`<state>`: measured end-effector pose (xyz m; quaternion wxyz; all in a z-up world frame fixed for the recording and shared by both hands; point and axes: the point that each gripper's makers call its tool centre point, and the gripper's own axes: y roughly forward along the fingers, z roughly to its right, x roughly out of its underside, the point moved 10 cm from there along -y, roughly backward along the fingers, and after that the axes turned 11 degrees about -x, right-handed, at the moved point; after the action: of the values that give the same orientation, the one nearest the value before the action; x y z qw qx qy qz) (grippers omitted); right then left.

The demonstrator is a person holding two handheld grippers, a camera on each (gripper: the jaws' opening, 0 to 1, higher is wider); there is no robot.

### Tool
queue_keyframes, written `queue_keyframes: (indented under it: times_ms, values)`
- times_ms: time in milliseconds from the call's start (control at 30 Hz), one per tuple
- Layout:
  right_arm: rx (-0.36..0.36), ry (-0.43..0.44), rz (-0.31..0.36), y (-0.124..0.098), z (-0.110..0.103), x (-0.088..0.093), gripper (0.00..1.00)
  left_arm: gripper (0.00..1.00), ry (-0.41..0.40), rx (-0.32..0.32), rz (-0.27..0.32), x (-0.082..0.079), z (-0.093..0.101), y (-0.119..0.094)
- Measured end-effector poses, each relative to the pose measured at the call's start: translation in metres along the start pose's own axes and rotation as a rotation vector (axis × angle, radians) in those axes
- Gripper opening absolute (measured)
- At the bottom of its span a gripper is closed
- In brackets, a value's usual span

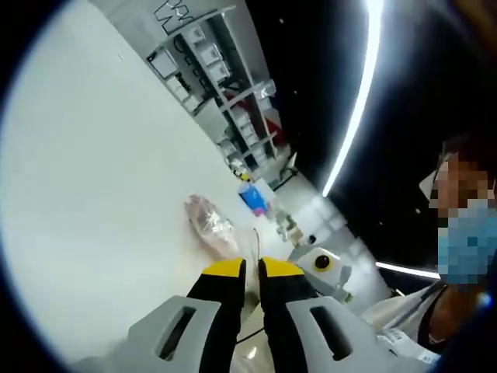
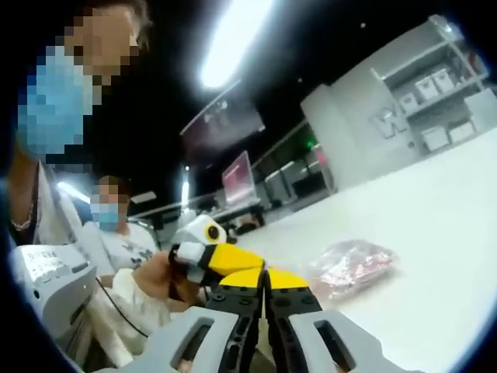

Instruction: Open the resealable bag by pulling the two sides of the seal apart until the entire bag opening is separated and visibly accessible.

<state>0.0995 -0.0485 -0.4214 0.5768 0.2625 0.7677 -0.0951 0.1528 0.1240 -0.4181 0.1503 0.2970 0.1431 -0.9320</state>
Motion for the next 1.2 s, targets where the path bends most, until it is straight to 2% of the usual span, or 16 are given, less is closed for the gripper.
queue_keyframes:
  times_ms: [367,633,833,1000,1200]
  values:
    - [-0.005,-0.008,-0.012,0.0011,-0.0010,0.0003,0.00,0.05,0.005,-0.008,-0.009,0.0003,0.0002,-0.0007]
    - [-0.006,-0.009,-0.018,0.0008,-0.0014,-0.0001,0.00,0.01,-0.009,0.009,-0.010,0.0016,0.0003,-0.0004]
    - [0.003,-0.008,-0.011,0.0003,-0.0016,-0.0001,0.00,0.00,0.026,0.010,0.011,-0.0003,-0.0015,-0.0007]
    - [0.037,-0.007,0.011,-0.0015,-0.0006,-0.0005,0.00,0.00,0.077,0.010,0.032,-0.0008,-0.0025,0.0001]
    - [0.074,-0.035,-0.002,-0.0008,-0.0027,0.0002,0.00,0.00,0.107,-0.006,0.039,0.0020,-0.0007,0.0013]
